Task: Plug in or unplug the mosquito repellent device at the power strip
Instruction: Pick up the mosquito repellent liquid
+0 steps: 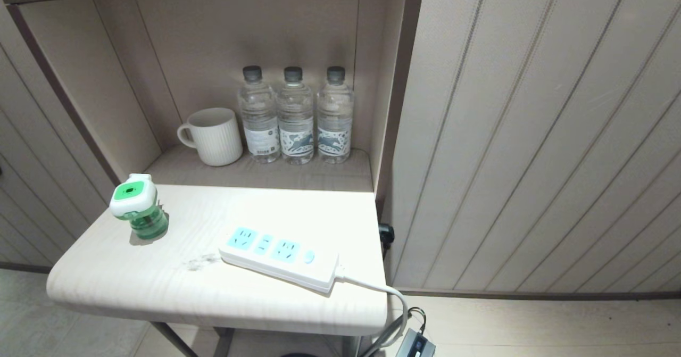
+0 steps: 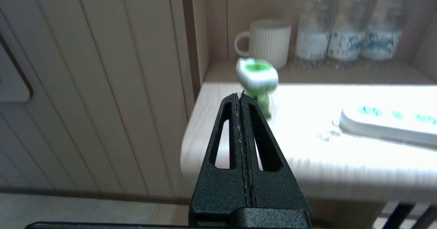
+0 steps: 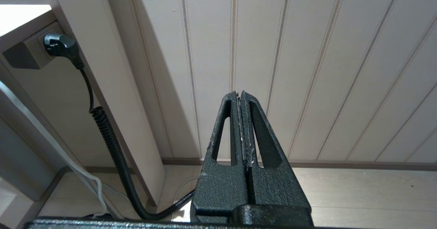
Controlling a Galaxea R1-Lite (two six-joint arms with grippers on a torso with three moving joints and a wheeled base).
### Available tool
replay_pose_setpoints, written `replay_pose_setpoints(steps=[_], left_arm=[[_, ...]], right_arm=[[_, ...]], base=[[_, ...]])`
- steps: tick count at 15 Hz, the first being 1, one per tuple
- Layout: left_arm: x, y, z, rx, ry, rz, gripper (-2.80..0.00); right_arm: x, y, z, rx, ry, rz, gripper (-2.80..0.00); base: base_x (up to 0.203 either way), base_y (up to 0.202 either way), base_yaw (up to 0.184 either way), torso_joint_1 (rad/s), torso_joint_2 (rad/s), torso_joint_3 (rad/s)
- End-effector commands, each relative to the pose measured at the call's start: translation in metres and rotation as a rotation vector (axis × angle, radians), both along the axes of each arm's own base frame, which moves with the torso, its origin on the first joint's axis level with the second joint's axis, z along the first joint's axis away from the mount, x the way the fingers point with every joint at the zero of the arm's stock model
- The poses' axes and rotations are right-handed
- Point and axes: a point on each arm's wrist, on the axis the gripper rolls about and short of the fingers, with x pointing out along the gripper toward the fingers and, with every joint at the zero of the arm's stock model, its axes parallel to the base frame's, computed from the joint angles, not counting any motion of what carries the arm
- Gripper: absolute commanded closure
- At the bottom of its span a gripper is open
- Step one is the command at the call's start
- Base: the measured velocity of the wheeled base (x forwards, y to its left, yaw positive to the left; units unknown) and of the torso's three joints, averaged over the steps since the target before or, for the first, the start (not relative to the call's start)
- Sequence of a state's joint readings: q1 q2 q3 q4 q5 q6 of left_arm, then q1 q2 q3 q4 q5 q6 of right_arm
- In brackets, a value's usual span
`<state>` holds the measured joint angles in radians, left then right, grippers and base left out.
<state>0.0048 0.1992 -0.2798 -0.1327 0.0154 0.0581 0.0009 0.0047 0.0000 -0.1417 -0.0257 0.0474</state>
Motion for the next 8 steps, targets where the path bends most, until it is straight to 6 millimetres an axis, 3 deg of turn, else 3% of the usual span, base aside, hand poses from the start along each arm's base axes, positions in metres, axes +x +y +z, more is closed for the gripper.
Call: replay_pose_setpoints(steps=[1,4,8], left_arm=[[0.023,0.0,0.034,-0.001,0.074,0.008,0.0],[0.055,0.002,0.058,-0.03,0.171,0.055,0.0],[0.08,0.004,0.051,-0.151,0.313,0.057,0.0]], right_arm=[[0.0,0.0,0.0,0.0,-0.001,0.0,0.0],[0.0,0.0,0.0,0.0,-0.001,0.0,0.0],[0.0,0.0,0.0,0.0,-0.001,0.0,0.0]], base=[[0.0,0.0,0.0,0.0,0.0,0.0],[0.0,0.0,0.0,0.0,0.0,0.0],[0.0,0.0,0.0,0.0,0.0,0.0]])
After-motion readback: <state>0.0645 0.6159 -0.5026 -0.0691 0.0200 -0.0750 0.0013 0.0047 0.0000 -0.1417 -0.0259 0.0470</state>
